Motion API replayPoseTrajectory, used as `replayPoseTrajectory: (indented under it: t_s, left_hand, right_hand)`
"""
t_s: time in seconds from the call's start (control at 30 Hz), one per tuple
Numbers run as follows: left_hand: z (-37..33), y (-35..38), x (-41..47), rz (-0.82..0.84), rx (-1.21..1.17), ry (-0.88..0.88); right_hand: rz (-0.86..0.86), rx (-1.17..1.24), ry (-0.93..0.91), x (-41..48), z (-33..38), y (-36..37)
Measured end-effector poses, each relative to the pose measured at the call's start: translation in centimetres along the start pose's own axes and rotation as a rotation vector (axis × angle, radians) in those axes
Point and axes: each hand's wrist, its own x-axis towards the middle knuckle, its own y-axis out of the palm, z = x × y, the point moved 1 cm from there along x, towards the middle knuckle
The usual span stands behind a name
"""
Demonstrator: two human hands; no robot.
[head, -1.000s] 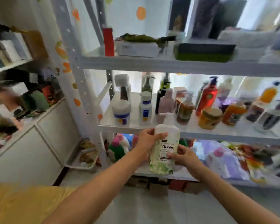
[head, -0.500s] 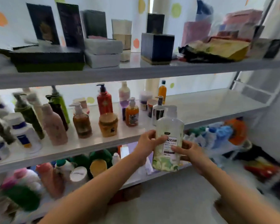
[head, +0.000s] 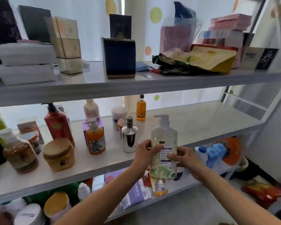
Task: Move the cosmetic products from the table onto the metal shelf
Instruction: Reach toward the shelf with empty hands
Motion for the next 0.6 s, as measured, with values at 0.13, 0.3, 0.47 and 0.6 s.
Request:
replayPoseTrajectory:
  t_s: [0.13, 0.3, 0.47, 0.6]
  left_hand:
    - [2.1, 1.8, 6.6, -0.114, -0.027, 0.107]
    - [5.3, 4.1, 13.9, -0.278, 0.010, 0.174]
    - [6.7, 4.0, 20.0, -0.384, 0.031, 0.222]
    - [7.5, 3.2, 23.9, -0.435, 0.040, 0.262]
  right_hand:
    - [0.016, -0.055, -0.038, 7.3, 0.0, -2.3]
    - [0.075, -0.065, -0.088, 15.7, -1.5, -4.7]
    - [0.150, -0.029, -0.167, 23.8, -3.0, -4.8]
    - [0.188, -0.011, -0.280, 29.1, -3.3, -4.0]
